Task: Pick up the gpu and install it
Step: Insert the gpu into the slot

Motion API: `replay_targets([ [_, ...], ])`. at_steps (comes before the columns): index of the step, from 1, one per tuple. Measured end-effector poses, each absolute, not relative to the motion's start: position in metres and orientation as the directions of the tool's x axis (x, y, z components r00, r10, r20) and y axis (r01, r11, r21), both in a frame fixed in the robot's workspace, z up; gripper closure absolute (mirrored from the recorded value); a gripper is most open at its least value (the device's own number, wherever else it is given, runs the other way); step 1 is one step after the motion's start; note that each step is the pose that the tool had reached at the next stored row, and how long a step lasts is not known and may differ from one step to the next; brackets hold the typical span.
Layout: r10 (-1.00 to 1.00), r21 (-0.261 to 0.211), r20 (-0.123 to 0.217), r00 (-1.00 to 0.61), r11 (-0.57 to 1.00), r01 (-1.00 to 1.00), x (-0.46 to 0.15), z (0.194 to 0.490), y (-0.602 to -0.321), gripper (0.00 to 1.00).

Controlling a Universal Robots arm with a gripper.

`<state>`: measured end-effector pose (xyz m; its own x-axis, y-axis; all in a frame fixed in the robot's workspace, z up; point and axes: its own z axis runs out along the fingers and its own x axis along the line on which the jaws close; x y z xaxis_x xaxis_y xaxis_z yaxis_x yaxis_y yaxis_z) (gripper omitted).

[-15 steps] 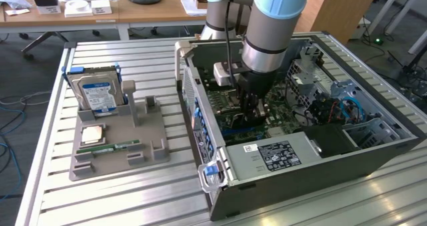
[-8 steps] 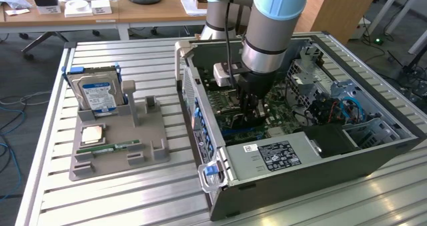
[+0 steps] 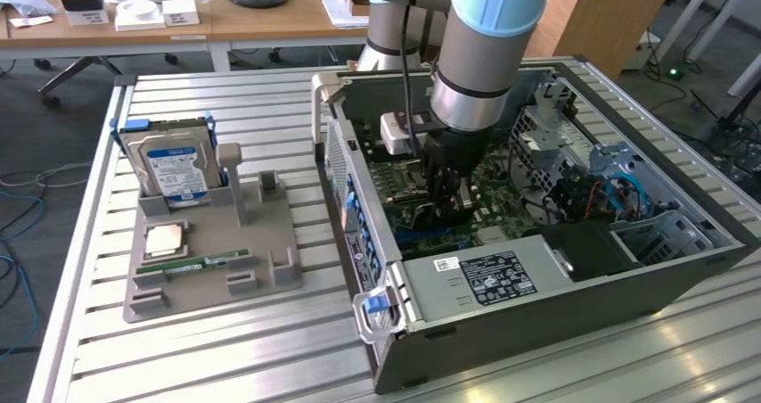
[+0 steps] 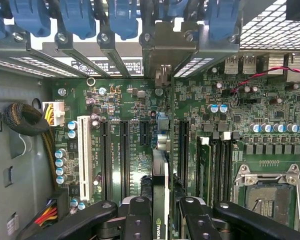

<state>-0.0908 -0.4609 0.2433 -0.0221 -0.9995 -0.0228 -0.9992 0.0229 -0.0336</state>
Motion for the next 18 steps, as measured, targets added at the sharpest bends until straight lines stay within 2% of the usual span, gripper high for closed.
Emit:
replay_targets([
  [18, -1.0, -0.034, -0.023, -0.022, 0.023, -0.999, -0.0909, 0.2417, -0.4609, 0.74],
])
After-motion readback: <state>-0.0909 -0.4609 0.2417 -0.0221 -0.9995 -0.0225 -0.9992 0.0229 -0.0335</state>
